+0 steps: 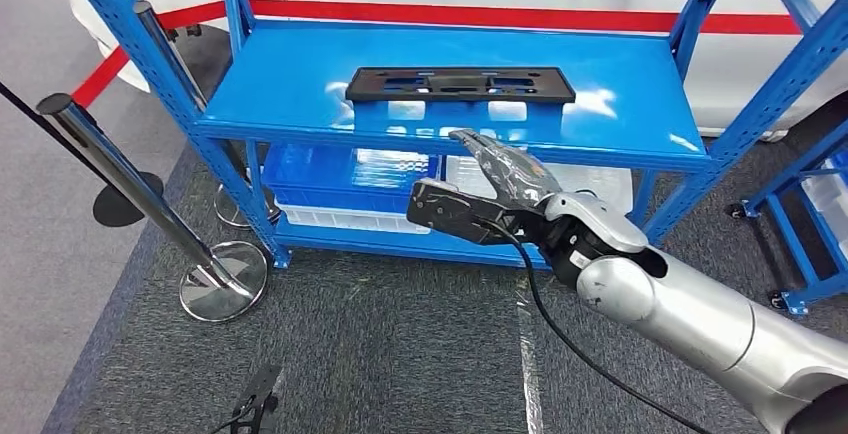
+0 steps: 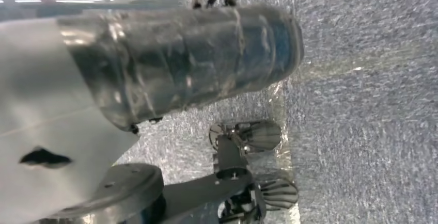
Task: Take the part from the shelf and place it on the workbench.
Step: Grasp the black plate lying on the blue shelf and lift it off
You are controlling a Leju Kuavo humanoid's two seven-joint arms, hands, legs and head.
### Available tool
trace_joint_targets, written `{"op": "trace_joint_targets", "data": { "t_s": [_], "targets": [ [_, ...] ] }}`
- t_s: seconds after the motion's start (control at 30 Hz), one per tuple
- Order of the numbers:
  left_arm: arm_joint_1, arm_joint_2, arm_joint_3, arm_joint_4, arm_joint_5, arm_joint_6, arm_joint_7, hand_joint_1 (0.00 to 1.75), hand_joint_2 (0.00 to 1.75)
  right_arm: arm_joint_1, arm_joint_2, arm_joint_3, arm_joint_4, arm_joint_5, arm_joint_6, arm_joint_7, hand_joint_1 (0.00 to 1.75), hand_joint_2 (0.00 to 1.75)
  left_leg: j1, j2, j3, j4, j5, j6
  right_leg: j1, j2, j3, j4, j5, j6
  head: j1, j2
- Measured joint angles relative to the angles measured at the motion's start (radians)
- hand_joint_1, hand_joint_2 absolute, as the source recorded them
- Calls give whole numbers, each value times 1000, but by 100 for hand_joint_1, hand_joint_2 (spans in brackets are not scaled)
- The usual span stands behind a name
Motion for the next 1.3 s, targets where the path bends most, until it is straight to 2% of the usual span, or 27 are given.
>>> {"op": "trace_joint_targets", "data": {
  "t_s": [0.03,0.1,0.17,0.23,0.27,0.3,0.37,0.4,0.43,0.47,0.5,0.57,0.6,0.67,0.73,0.77,0.8,0.87,0.9,0.93,1.0,1.1,1.17,1.23,1.27,1.3],
  "targets": [
    [1,0,-2,0,1,0,0,0,0,-1,0,2,0,6,4,0,0,0,1,0,0,2,-4,-4,0,0,2,-2,-1,-6,-1,0],
    [2,1,-5,0,2,0,-1,0,0,-6,0,5,-1,23,11,0,0,0,3,2,-15,40,-27,-13,-3,-1,11,-6,-4,-19,-5,0],
    [1,1,-6,0,4,0,-2,0,0,-9,0,8,-2,35,14,0,0,0,5,2,-69,149,-71,-20,-3,-1,19,-7,-9,-28,-11,0],
    [1,2,-7,0,4,1,-2,0,0,-8,1,14,-3,39,15,0,0,87,5,2,-142,270,-104,-23,-1,-2,26,-7,-16,-32,-11,0],
    [2,2,-8,0,4,1,-2,0,0,-7,1,17,-3,41,15,0,0,131,5,2,-162,290,-95,-23,1,-2,32,-6,-21,-32,-11,0],
    [3,2,-9,0,4,0,-3,0,0,-8,1,19,-3,43,15,0,0,175,5,2,-162,267,-64,-20,2,-1,39,-6,-26,-32,-11,0],
    [3,2,-11,0,3,0,-3,0,0,-11,3,22,-4,50,12,0,0,175,3,2,-115,138,23,-9,4,0,55,-7,-37,-30,-11,0],
    [3,3,-12,0,2,0,-2,0,0,-14,6,22,-4,55,9,0,0,175,0,2,-87,75,49,-3,6,1,60,-7,-42,-27,-10,0],
    [2,3,-13,0,1,-1,-2,0,0,-17,11,23,-5,63,6,0,0,175,-3,2,-68,34,58,2,7,2,61,-7,-46,-23,-11,0],
    [1,4,-16,0,-1,-2,-1,0,0,-20,17,24,-5,74,4,0,0,175,-7,1,-58,14,55,5,7,3,61,-9,-48,-18,-10,0],
    [0,4,-19,0,-2,-3,0,0,0,-24,24,25,-5,86,3,0,0,175,-10,1,-56,8,50,8,7,3,60,-11,-48,-13,-11,0],
    [-1,3,-24,0,-6,-4,0,0,0,-32,39,29,-4,120,4,0,0,175,-6,1,-47,-5,50,15,7,1,61,-12,-54,-3,-10,0],
    [-2,2,-25,0,-8,-4,0,0,0,-40,47,30,-4,140,7,-1,0,175,-3,1,-39,-13,50,20,8,0,55,5,-65,1,-9,0],
    [-6,0,-28,0,-12,-4,1,0,0,-56,64,35,-2,189,19,-1,0,175,0,2,-26,-21,48,28,9,-3,7,101,-106,5,-5,0],
    [-13,-1,-31,0,-13,-4,1,0,0,-65,84,45,3,237,32,-2,0,175,1,1,-18,-20,39,34,9,-3,-69,227,-140,7,-4,0],
    [-15,-1,-35,0,-13,-4,2,0,0,-67,94,50,6,259,36,-2,0,175,0,0,-14,-18,34,34,8,-3,-95,257,-135,7,-4,0],
    [-17,-1,-40,0,-13,-4,3,0,0,-71,105,55,10,280,38,-3,0,175,0,-2,-9,-16,28,33,8,-3,-102,248,-110,7,-4,0],
    [-18,-1,-46,0,-12,-3,8,0,0,-85,126,63,17,314,43,-4,0,175,1,-5,1,-6,13,29,8,-4,-69,135,-26,1,-4,0],
    [-18,-1,-47,0,-12,-2,11,0,0,-94,137,66,20,324,47,-6,0,175,-1,-7,3,0,4,24,10,-3,-44,75,3,-3,-4,0],
    [-18,-1,-47,0,-10,-1,15,0,0,-100,148,68,23,329,50,-7,0,175,-2,-8,3,5,-3,19,12,-3,-25,31,17,-7,-4,0],
    [-16,-1,-50,0,-5,2,17,0,0,-107,173,71,30,329,54,-11,0,175,-4,-8,1,8,-9,8,16,0,-11,6,10,-13,-5,0],
    [-12,-1,-55,0,5,8,8,0,0,-121,206,79,37,334,56,-15,0,175,-3,-5,-2,20,-25,-8,10,2,-2,-6,4,-27,-7,0],
    [-11,-3,-56,0,9,10,1,0,0,-130,223,84,39,340,59,-16,0,175,0,-2,-44,106,-64,-19,6,0,11,-11,-2,-36,-11,0],
    [-9,-5,-58,0,10,11,-3,0,0,-132,231,90,42,347,64,-16,0,175,4,-1,-117,234,-103,-28,6,-3,22,-12,-10,-41,-13,0],
    [-8,-5,-59,0,10,11,-3,0,0,-132,233,94,44,351,67,-15,0,175,5,-1,-144,272,-102,-31,6,-3,27,-12,-15,-41,-13,0],
    [-6,-5,-61,0,11,11,-4,0,0,-132,233,98,47,355,68,-15,0,175,6,0,-155,272,-82,-32,6,-2,34,-12,-20,-41,-13,0]
  ]
}}
